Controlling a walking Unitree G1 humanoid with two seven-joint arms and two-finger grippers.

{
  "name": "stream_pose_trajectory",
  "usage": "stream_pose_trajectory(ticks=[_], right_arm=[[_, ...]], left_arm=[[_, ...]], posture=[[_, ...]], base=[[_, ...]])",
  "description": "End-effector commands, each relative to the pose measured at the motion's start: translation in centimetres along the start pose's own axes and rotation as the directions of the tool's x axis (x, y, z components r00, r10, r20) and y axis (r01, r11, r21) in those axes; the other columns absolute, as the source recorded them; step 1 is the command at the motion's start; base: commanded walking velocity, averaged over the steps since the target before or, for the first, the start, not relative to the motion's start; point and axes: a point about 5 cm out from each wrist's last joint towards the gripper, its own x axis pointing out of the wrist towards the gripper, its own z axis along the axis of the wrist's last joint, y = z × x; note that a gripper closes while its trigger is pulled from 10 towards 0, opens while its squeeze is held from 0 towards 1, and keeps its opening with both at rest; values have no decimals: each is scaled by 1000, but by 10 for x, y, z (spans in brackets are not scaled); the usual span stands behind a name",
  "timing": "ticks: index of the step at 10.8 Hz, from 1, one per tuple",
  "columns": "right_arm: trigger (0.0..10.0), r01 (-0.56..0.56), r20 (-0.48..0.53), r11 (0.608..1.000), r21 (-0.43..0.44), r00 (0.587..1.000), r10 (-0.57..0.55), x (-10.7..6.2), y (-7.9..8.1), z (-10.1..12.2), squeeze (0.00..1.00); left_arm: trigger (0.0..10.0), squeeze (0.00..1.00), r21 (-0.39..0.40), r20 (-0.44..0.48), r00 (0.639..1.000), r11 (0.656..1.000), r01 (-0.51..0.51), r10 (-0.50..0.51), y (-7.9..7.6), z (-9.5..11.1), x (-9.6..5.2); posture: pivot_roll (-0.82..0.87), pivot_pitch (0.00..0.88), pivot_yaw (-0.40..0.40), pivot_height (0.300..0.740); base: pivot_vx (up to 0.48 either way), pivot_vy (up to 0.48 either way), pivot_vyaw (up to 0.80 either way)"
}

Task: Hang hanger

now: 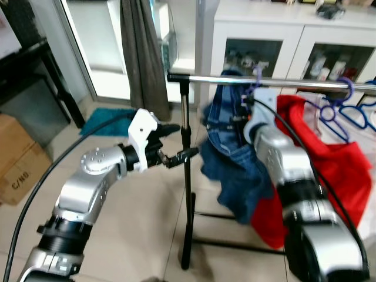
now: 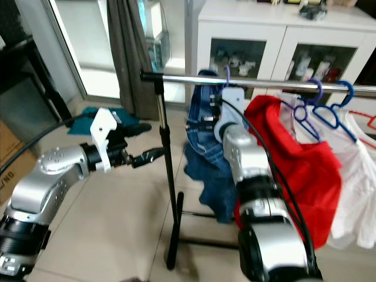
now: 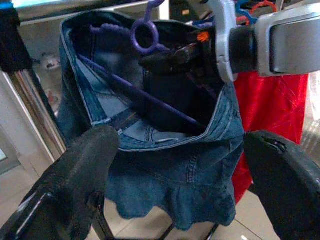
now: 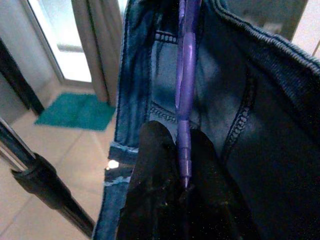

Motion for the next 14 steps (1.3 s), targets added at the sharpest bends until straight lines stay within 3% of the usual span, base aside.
stream_pose_trajectory(ticks=[1,4,8,12,14], right_arm=[[10000,17,27,1000,-14,1000,-16,5,-1,10,0],[10000,41,-88,999,-35,995,-44,14,-2,-8,0],[10000,47,-143,999,-22,988,-50,13,-6,-29,0],[10000,55,-81,998,-10,995,-55,17,-4,-11,0],[10000,40,-118,998,-48,992,-46,18,-1,-11,0]], left_arm=[[10000,0,15,-4,1000,1000,10,-10,2,5,-1],[10000,0,19,-15,999,999,31,-31,2,6,-3],[10000,0,19,-26,999,999,48,-48,3,5,-1],[10000,0,34,-23,998,998,57,-56,6,8,3],[10000,0,37,-20,998,997,62,-61,5,10,3]], posture=[[-42,0,35,740],[-27,0,38,740],[-34,0,64,740],[-44,0,82,740],[-35,0,68,740]], base=[[0,0,0],[0,0,0],[0,0,0],[0,0,0],[0,0,0]])
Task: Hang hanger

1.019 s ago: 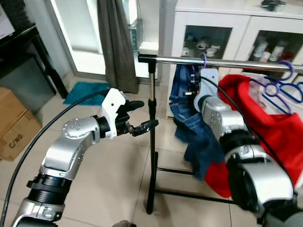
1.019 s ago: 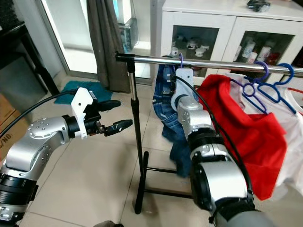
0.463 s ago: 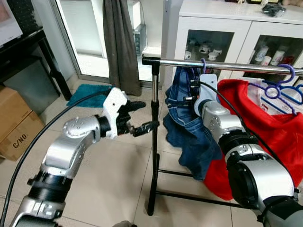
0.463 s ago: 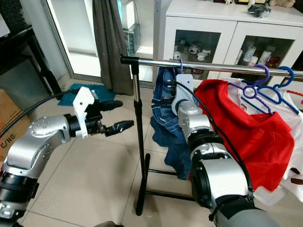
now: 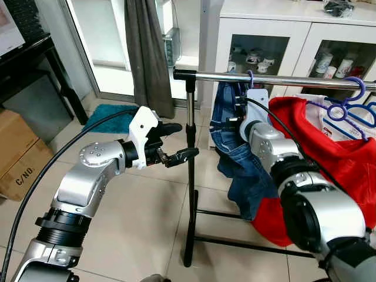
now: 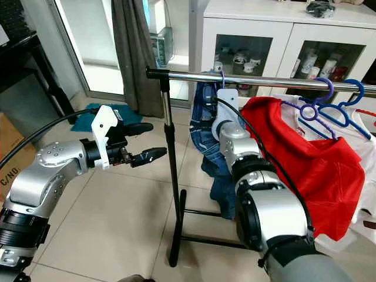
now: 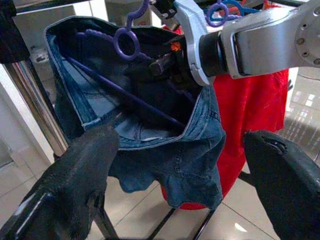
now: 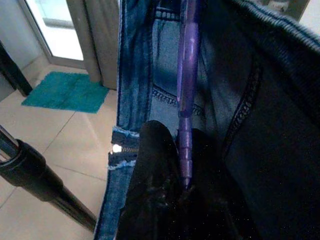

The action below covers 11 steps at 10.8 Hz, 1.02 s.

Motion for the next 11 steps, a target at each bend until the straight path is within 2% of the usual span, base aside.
stream_pose_trajectory(ticks=[1,3,4,5,6,7,8,9,10,11], right_arm=[[10000,-4,-59,1000,-13,998,3,0,1,-9,0],[10000,-26,-92,1000,-17,995,24,0,5,-23,0],[10000,-26,-91,1000,-13,996,24,-1,5,-25,71],[10000,-29,-59,1000,3,998,30,-1,4,-23,882],[10000,-41,25,999,3,999,41,-2,2,-13,1000],[10000,-56,57,998,15,997,55,-3,1,-9,1000],[10000,-82,119,997,13,990,80,-6,0,-2,1000],[10000,-107,201,994,29,975,99,-14,-2,5,1000],[10000,-130,251,991,35,961,118,-23,-3,9,1000],[10000,-167,299,986,-5,941,161,-41,-3,11,1000]], left_arm=[[10000,0,26,1,1000,1000,9,-9,0,4,0],[10000,0,26,4,1000,1000,3,-3,-1,3,-1],[10000,0,24,6,1000,1000,1,-1,-2,3,-1],[10000,0,20,8,1000,1000,-4,4,-2,2,0],[10000,0,24,9,1000,1000,-9,9,-1,2,2],[10000,0,23,14,1000,999,-25,25,0,2,3],[10000,0,21,25,995,995,-100,99,5,0,5],[10000,0,9,21,973,973,-230,229,13,-7,5],[10000,0,-1,38,955,956,-293,293,15,-11,3],[10000,0,-16,39,952,953,-303,303,8,-18,1]], posture=[[-33,0,65,740],[-30,0,55,740],[-32,0,48,740],[-39,0,58,740],[-46,0,67,740],[-49,0,71,740],[-58,0,78,740],[-68,0,84,740],[-83,0,91,740],[-97,0,98,740]], base=[[0,0,0],[0,0,0],[0,0,0],[0,0,0],[0,0,0],[0,0,0],[0,0,0],[0,0,0],[0,0,0],[0,0,0]])
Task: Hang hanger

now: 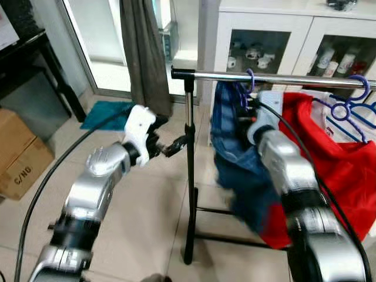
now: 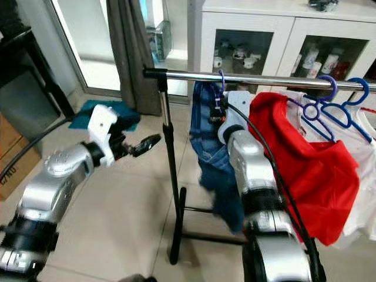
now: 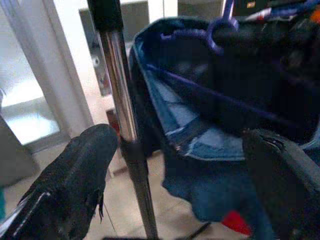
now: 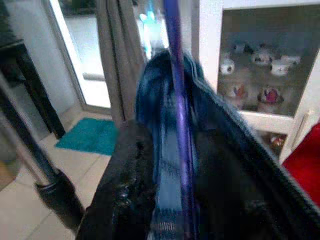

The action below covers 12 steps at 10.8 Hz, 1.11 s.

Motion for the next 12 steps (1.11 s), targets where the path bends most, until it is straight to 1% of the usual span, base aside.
stream_pose_trajectory(ticks=[1,2,3,4,5,6,7,8,9,11,12], right_arm=[[10000,-35,35,999,-10,999,35,-7,6,12,1000],[10000,-43,75,999,9,996,42,-23,9,19,325],[10000,-50,102,997,57,994,44,-35,9,25,0],[10000,-94,126,991,96,989,82,-46,11,30,0],[10000,-144,182,974,175,977,112,-56,14,32,0],[10000,-135,191,971,196,977,98,-59,12,29,0],[10000,-132,193,972,197,977,94,-60,12,29,0],[10000,-102,180,977,189,981,68,-63,11,25,0],[10000,-92,176,981,170,982,62,-61,14,22,0],[10000,-45,178,988,149,984,18,-47,17,15,0],[10000,-30,218,972,232,976,-22,-38,16,15,0]], left_arm=[[10000,0,11,4,1000,1000,9,-9,-5,-1,-1],[10000,0,-7,5,1000,1000,-3,3,-9,-7,-1],[10000,0,-21,5,1000,999,-30,30,-10,-11,-2],[10000,0,-25,9,999,998,-53,53,-11,-12,-3],[10000,0,-18,14,996,996,-89,89,-9,-11,-6],[10000,0,-18,14,996,996,-87,88,-10,-12,-5],[10000,0,-20,13,996,996,-87,87,-10,-13,-3],[10000,0,-14,12,997,997,-81,81,-13,-14,0],[10000,0,-15,14,996,996,-84,84,-13,-12,0],[10000,0,-11,8,995,995,-100,100,-10,-13,-1],[10000,0,-4,8,994,994,-109,109,-9,-12,-1]], posture=[[-106,0,102,740],[-117,0,105,740],[-116,0,101,740],[-101,0,87,740],[-96,0,83,740],[-106,0,88,740],[-106,0,88,740],[-114,0,97,740],[-112,0,95,740],[-110,0,95,740],[-95,0,91,740]], base=[[0,0,0],[0,0,0],[0,0,0],[0,0,0],[0,0,0],[0,0,0],[0,0,0],[0,0,0],[0,0,0],[0,0,0],[0,0,0]])
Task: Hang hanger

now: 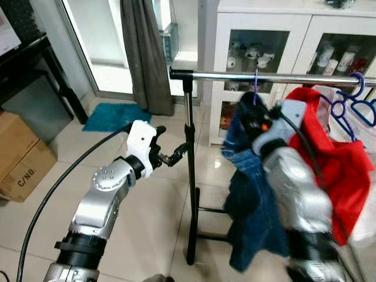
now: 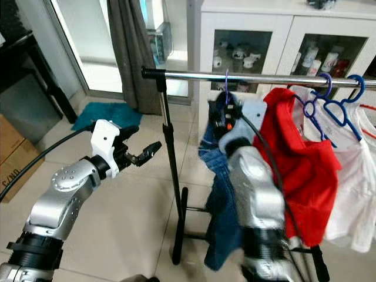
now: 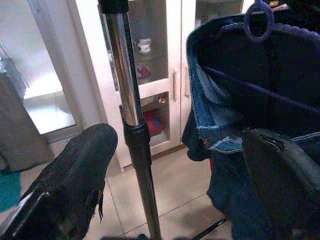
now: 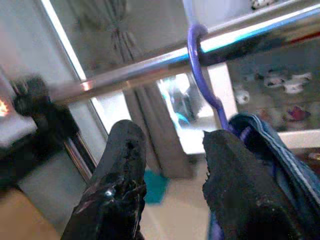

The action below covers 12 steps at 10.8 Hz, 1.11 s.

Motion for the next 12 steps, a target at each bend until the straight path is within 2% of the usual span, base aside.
stream_pose_trajectory(ticks=[1,2,3,4,5,7,8,10,11,12], right_arm=[[10000,-12,57,998,55,998,9,3,-1,3,467],[10000,-38,85,995,96,996,30,7,-2,-5,1000],[10000,-51,92,994,92,995,42,9,-3,-12,1000],[10000,-53,98,998,39,994,49,12,-5,-17,1000],[10000,-96,134,994,56,987,88,13,-3,-19,1000],[10000,-103,214,992,-71,970,116,10,-6,-16,1000],[10000,-97,302,973,-211,940,160,4,-5,-8,1000],[10000,-114,373,929,-353,893,252,-2,5,-1,1000],[10000,-78,346,922,-379,912,219,0,2,-6,1000],[10000,-104,296,926,-362,929,221,2,1,-17,0]], left_arm=[[10000,0,15,-2,1000,1000,-24,24,6,2,-1],[10000,0,18,-3,1000,999,-30,30,6,2,-2],[10000,0,21,-3,999,999,-43,43,7,2,-4],[10000,0,21,0,999,999,-48,48,8,3,-4],[10000,0,20,-1,999,998,-54,54,9,1,-5],[10000,0,20,-4,998,998,-57,57,9,-1,-3],[10000,0,24,-1,998,998,-66,66,9,-1,-4],[10000,0,26,-8,997,997,-71,71,10,-4,-4],[10000,0,28,-7,997,997,-74,74,9,-3,-1],[10000,0,29,0,996,996,-85,85,10,-2,-1]], posture=[[-91,0,91,740],[-80,0,83,740],[-67,0,70,740],[-67,0,65,740],[-80,0,69,740],[-89,0,72,740],[-83,0,65,740],[-97,0,76,740],[-86,0,62,740],[-81,0,54,740]], base=[[0,0,0],[0,0,0],[0,0,0],[0,0,0],[0,0,0],[0,0,0],[0,0,0],[0,0,0],[0,0,0],[0,0,0]])
